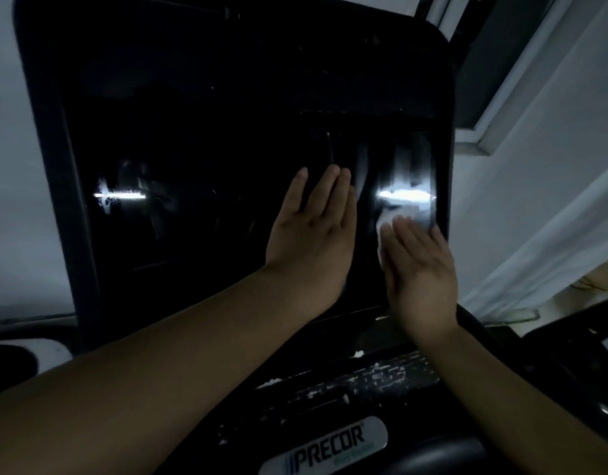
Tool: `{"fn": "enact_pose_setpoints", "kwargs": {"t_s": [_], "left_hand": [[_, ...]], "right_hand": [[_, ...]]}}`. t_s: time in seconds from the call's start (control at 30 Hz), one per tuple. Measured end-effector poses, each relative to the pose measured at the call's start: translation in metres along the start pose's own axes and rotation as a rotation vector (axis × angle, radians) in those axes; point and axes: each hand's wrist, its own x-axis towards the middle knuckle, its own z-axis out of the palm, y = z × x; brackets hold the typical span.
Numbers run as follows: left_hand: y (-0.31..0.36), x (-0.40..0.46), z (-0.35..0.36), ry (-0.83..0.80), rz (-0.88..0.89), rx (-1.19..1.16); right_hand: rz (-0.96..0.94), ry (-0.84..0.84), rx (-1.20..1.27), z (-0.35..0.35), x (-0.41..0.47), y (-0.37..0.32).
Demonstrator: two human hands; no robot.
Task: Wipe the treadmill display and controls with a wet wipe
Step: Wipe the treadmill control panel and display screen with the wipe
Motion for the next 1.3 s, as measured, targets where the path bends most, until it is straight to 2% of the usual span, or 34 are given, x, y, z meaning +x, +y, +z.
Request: {"fn": "enact_pose_setpoints", "kwargs": {"t_s": [0.17, 0.27, 0.4, 0.53, 0.63, 0.73, 0.87, 1.03, 1.13, 1.3], "left_hand": [[0.001, 0.005, 0.008, -0.019, 0.000, 0.047], [0.000, 0.005, 0.008, -0.033, -0.009, 0.049], [0.000, 0.005, 0.009, -0.039, -0.002, 0.038], [0.000, 0.004, 0.012, -0.016, 0.000, 0.028], [0.001, 0.004, 0.011, -0.012, 0.006, 0.044], [0.001, 0.004, 0.010, -0.017, 0.004, 0.048], [0.000, 0.004, 0.009, -0.021, 0.001, 0.044], [0.001, 0.004, 0.006, -0.047, -0.003, 0.046], [0.000, 0.004, 0.007, -0.038, -0.003, 0.024], [0.001, 0.006, 0.010, -0.036, 0.006, 0.028]], "right_hand": [[0.034, 0.045, -0.057, 0.003, 0.097, 0.035], [0.018, 0.039, -0.066, 0.002, 0.119, 0.049], [0.039, 0.052, -0.035, -0.004, 0.078, 0.039], [0.038, -0.085, -0.008, -0.003, -0.011, 0.033], [0.050, -0.110, -0.014, -0.001, -0.058, 0.029], [0.011, -0.094, -0.018, -0.004, -0.044, 0.031], [-0.022, -0.055, -0.072, -0.007, 0.030, 0.044], [0.019, 0.082, -0.042, -0.004, 0.106, 0.043], [0.036, 0.084, -0.010, -0.001, 0.088, 0.025], [-0.046, 0.021, 0.119, 0.000, -0.008, -0.032]]}}
